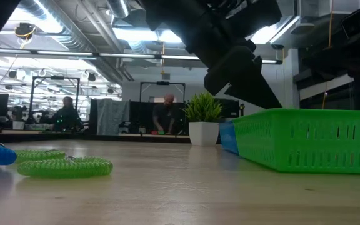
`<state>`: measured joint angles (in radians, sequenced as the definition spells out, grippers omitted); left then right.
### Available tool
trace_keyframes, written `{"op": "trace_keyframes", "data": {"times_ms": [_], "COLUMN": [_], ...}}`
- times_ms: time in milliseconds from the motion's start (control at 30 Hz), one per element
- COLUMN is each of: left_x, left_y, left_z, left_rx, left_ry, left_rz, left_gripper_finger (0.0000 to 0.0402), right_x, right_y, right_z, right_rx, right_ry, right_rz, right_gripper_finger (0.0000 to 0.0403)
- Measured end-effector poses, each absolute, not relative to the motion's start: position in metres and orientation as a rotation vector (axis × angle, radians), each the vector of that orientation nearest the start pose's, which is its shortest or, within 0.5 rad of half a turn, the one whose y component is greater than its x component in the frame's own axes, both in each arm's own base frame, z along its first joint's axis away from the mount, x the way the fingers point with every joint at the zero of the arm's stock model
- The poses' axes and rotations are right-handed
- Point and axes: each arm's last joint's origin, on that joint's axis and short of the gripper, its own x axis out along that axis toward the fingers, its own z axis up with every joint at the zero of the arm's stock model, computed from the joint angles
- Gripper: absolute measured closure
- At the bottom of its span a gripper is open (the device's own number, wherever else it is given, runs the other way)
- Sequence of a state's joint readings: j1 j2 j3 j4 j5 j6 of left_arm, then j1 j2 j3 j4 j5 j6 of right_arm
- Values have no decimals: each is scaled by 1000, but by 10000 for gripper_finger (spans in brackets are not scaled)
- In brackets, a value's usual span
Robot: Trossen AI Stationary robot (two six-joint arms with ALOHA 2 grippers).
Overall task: Sort spring keychains
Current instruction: Put the green spring keychain into the green bin
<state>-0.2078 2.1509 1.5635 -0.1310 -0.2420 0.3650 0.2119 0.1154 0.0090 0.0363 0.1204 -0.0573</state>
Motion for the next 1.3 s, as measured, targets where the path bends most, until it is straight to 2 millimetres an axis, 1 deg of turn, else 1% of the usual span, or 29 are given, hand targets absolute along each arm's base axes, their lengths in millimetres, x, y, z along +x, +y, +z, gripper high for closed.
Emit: {"op": "trace_keyframes", "data": {"times_ms": [167,333,400,567,700,800,933,1033,1100,1167,1233,1300], "left_x": [464,464,462,453,443,433,412,394,381,373,364,358], "left_y": [-95,-94,-98,-111,-112,-109,-104,-105,-108,-114,-120,-128], "left_z": [175,177,180,191,196,200,206,211,212,211,209,205], "left_rx": [514,552,575,617,618,586,539,461,396,346,346,354], "left_ry": [701,709,708,714,778,861,1035,1166,1265,1334,1402,1422], "left_rz": [-89,24,49,38,0,-26,-61,-94,-114,-120,-117,-122], "left_gripper_finger": [277,256,254,258,265,270,275,277,276,276,277,278], "right_x": [102,102,102,102,102,102,102,102,102,102,102,102], "right_y": [18,18,18,18,18,19,19,19,19,19,19,19], "right_z": [161,161,161,161,161,161,161,161,160,160,160,160], "right_rx": [-69,-69,-69,-69,-69,-69,-69,-69,-69,-69,-68,-68], "right_ry": [67,67,67,67,67,67,67,68,69,70,70,71], "right_rz": [93,93,93,93,94,100,103,108,111,111,117,120], "right_gripper_finger": [267,267,267,267,267,267,267,267,267,267,267,267]}}
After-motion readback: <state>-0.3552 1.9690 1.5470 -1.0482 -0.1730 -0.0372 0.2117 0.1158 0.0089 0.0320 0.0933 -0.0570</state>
